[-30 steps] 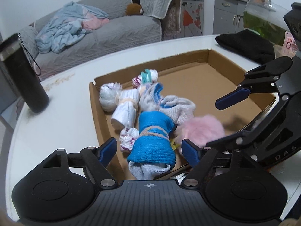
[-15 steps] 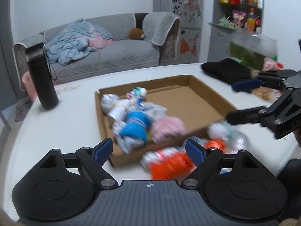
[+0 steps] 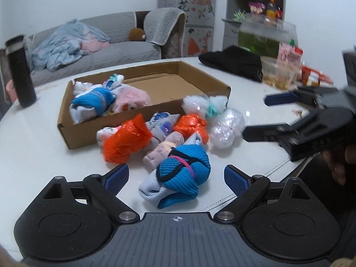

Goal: Organize objects
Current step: 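Grasp the blue sock bundle with pink band with left gripper while right grasps clear plastic bundle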

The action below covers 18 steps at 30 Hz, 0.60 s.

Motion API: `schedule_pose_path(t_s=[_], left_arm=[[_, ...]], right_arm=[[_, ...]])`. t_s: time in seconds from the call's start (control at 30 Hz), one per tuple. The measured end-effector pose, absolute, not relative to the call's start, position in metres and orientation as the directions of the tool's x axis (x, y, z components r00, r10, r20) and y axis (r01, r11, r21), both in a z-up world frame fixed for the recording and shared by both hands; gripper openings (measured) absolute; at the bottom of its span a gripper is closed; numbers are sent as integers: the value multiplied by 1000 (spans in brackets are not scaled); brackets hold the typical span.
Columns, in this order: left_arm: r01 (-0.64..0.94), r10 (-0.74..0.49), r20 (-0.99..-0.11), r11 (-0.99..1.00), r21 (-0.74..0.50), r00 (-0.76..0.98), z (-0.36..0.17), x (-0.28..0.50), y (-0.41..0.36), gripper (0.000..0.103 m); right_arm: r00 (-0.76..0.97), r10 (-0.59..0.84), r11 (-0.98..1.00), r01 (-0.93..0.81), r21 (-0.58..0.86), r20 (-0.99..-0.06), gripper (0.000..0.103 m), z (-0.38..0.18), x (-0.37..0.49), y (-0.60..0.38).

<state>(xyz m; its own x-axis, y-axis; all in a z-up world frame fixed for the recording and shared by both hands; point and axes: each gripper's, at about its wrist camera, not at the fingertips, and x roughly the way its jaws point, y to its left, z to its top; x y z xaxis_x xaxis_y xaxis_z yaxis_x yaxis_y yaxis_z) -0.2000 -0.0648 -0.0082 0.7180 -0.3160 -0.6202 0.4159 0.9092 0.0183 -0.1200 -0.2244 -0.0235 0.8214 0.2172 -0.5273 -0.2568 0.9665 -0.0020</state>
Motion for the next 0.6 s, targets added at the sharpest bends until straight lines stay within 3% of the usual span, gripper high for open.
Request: schedule_pose_path(t_s=[0.27,0.37,0.4,0.53,0.6], left_arm=[[434,-297,-648,899,58,701,-27,-187,-74,95],[442,-324,-661,897,12,677,-29,-180,-70,89],[446,-340,-672,895,-16,658,-32,-177,-68,81],[457,-366,-681,888,-52,634,-33,-175,-65,75],[465,-373,-683,884,-55,628,-32,-178,-64,73]], right_arm=[[779,230,965,-262,31,-584,102,-40,-100,-221],[751,246,959,-280,41,-612,102,-45,-97,-222],[736,254,957,-284,55,-627,102,-47,-96,-223],[712,260,955,-290,65,-652,81,-47,-103,-223],[709,245,958,-283,51,-662,79,-45,-108,-222]])
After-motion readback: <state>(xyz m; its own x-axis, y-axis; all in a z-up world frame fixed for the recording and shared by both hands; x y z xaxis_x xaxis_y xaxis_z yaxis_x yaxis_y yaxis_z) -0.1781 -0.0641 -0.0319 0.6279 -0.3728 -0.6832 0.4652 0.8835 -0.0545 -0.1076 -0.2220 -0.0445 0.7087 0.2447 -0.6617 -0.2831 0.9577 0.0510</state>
